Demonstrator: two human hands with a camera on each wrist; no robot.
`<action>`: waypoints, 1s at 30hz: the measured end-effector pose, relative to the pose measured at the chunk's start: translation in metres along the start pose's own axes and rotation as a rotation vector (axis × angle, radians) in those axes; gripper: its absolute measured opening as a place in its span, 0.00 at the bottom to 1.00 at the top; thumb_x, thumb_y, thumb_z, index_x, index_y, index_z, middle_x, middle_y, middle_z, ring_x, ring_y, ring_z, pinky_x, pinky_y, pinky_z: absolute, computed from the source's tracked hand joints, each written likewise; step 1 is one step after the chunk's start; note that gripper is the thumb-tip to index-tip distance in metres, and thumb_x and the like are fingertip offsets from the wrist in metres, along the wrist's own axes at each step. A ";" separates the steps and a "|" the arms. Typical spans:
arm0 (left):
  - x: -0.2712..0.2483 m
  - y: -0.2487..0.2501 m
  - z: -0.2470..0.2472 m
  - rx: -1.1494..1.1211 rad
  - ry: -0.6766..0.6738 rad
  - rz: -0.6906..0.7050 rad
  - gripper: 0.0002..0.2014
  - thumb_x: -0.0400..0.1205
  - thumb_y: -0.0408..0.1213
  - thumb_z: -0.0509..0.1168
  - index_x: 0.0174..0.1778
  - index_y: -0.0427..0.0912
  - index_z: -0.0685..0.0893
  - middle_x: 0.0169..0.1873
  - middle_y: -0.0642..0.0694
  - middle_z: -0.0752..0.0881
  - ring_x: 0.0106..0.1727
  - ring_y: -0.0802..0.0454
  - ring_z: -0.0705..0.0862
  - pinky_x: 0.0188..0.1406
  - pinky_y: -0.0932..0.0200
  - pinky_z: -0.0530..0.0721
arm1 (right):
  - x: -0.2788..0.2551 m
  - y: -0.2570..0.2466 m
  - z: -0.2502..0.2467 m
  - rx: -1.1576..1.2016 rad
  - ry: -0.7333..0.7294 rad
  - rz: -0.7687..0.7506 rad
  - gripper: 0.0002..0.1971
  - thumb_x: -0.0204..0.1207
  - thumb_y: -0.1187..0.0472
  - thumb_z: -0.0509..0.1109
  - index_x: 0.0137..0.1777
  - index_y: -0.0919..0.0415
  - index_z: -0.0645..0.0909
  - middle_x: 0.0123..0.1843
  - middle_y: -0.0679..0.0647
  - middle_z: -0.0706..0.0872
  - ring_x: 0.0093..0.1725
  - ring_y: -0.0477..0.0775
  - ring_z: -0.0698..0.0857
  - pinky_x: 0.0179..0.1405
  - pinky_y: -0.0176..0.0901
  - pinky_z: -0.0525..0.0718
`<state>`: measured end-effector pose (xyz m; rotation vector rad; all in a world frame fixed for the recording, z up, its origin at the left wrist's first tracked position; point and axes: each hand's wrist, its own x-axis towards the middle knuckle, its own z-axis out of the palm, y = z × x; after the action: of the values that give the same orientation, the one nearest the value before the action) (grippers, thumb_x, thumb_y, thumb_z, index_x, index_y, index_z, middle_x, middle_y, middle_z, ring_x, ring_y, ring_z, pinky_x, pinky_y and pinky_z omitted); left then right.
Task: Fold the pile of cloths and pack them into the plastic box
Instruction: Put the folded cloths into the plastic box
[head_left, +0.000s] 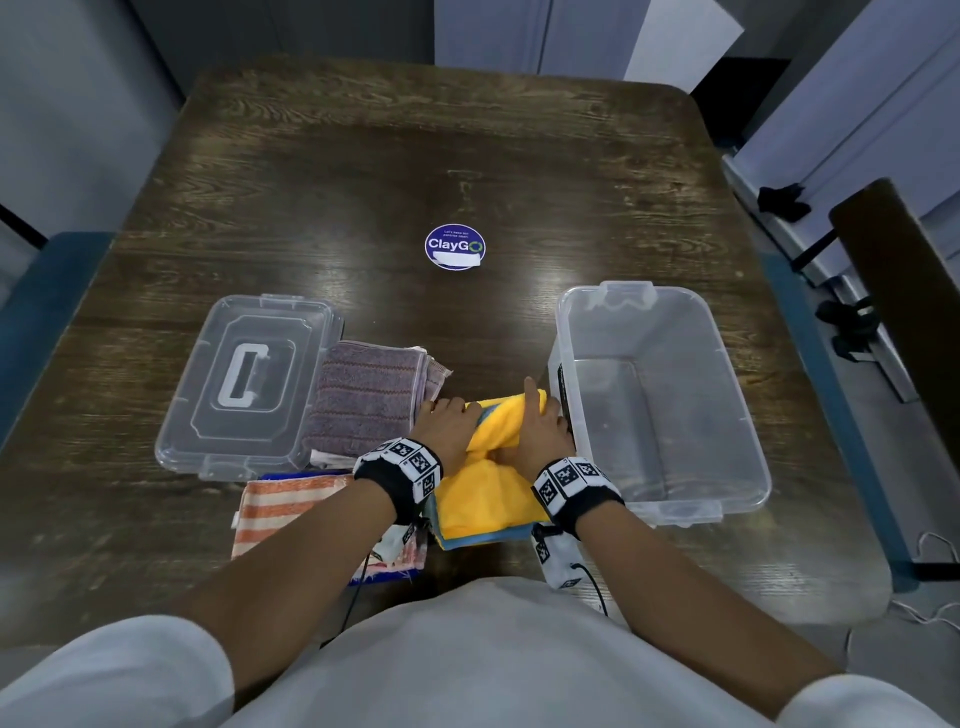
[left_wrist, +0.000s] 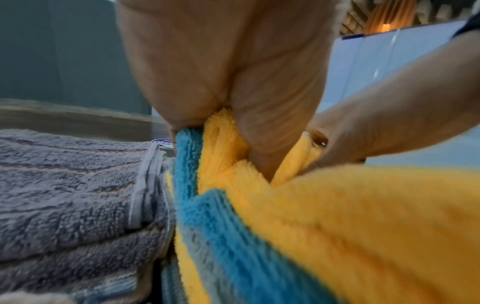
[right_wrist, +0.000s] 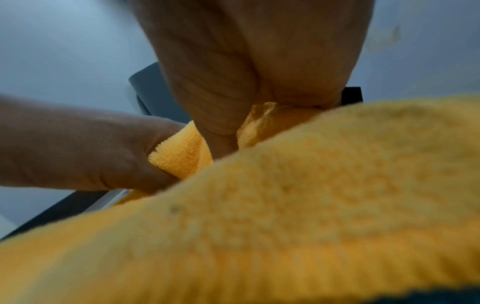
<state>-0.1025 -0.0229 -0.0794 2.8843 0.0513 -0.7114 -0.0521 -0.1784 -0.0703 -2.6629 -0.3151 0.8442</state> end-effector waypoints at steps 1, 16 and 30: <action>-0.001 0.000 -0.002 -0.029 0.001 -0.001 0.26 0.82 0.36 0.66 0.75 0.42 0.66 0.65 0.39 0.77 0.68 0.38 0.76 0.70 0.41 0.68 | -0.001 0.000 -0.001 0.015 0.006 0.004 0.63 0.71 0.47 0.82 0.88 0.49 0.32 0.88 0.68 0.48 0.86 0.71 0.57 0.82 0.64 0.62; -0.021 -0.030 -0.075 -0.561 -0.283 0.122 0.17 0.78 0.40 0.75 0.61 0.43 0.83 0.54 0.49 0.86 0.54 0.45 0.85 0.48 0.54 0.82 | -0.017 -0.011 -0.036 0.303 -0.130 0.044 0.74 0.64 0.57 0.87 0.84 0.45 0.23 0.89 0.62 0.47 0.86 0.66 0.57 0.79 0.65 0.71; -0.064 -0.002 -0.186 -0.667 -0.214 0.308 0.16 0.70 0.40 0.74 0.54 0.48 0.85 0.47 0.49 0.90 0.47 0.50 0.89 0.38 0.62 0.85 | -0.039 0.014 -0.115 0.916 -0.352 -0.269 0.60 0.50 0.42 0.92 0.80 0.35 0.59 0.76 0.49 0.78 0.74 0.57 0.80 0.73 0.60 0.81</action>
<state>-0.0736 0.0118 0.1118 2.1123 -0.1516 -0.7582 -0.0136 -0.2310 0.0331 -1.5932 -0.2693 1.0399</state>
